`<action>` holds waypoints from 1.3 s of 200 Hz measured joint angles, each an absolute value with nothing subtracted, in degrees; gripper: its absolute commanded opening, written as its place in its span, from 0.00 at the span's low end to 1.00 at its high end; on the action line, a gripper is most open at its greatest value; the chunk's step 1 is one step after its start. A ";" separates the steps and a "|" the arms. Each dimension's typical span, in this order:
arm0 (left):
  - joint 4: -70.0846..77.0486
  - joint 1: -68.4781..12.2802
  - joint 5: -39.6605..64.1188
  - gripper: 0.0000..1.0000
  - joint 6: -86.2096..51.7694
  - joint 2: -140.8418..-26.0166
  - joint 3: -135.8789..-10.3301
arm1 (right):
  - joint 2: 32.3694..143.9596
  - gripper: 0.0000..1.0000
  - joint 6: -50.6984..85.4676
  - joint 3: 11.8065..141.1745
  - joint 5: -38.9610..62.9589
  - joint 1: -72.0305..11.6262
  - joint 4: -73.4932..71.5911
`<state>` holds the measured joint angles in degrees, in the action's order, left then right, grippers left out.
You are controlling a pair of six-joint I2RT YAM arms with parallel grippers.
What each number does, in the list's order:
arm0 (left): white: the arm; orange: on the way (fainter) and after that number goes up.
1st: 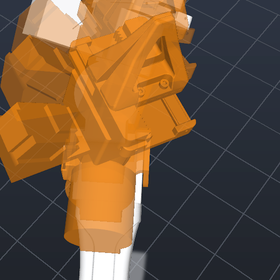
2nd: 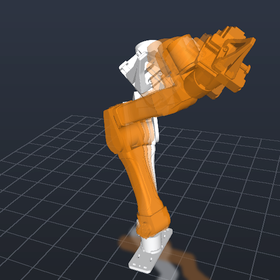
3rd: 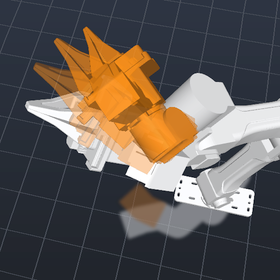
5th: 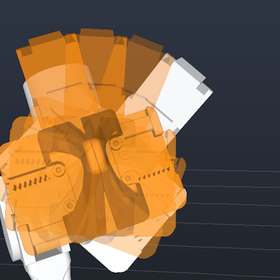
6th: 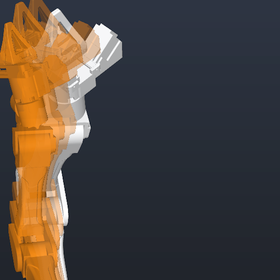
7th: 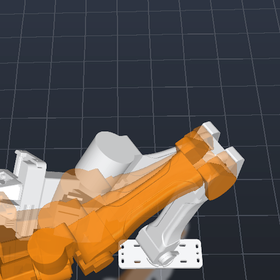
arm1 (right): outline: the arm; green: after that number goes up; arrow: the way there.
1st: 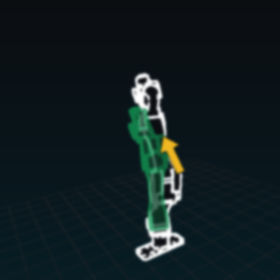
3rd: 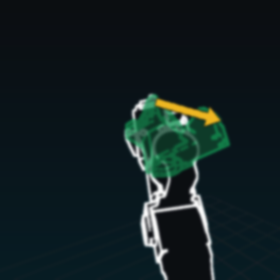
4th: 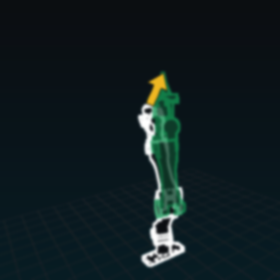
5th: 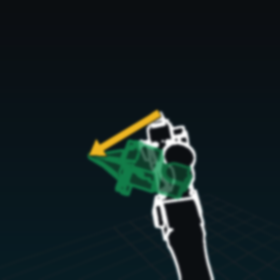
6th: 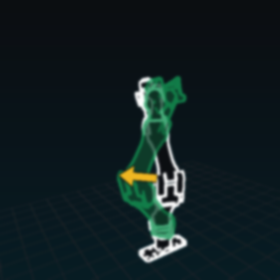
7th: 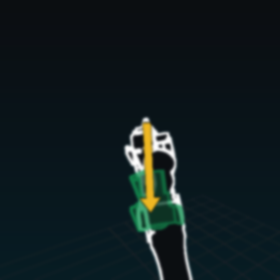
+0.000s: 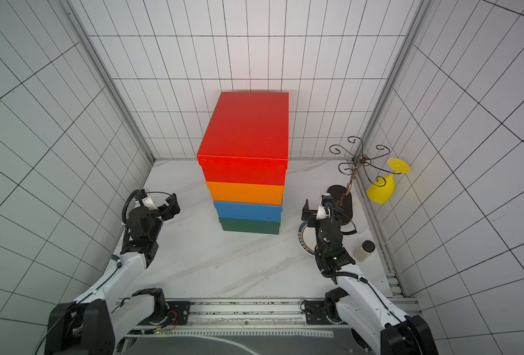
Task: Stack the shoeboxes
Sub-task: Reset both arms
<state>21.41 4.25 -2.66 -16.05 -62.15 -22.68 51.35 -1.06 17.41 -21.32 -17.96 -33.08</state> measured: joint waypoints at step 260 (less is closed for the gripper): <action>54.98 -6.22 -16.27 0.98 -0.97 -90.19 -20.21 | 88.60 0.99 1.08 10.96 -6.48 1.89 -71.40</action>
<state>54.98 -6.22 -16.27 -0.97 -90.19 -20.21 88.60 1.08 10.96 -6.48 1.89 -71.40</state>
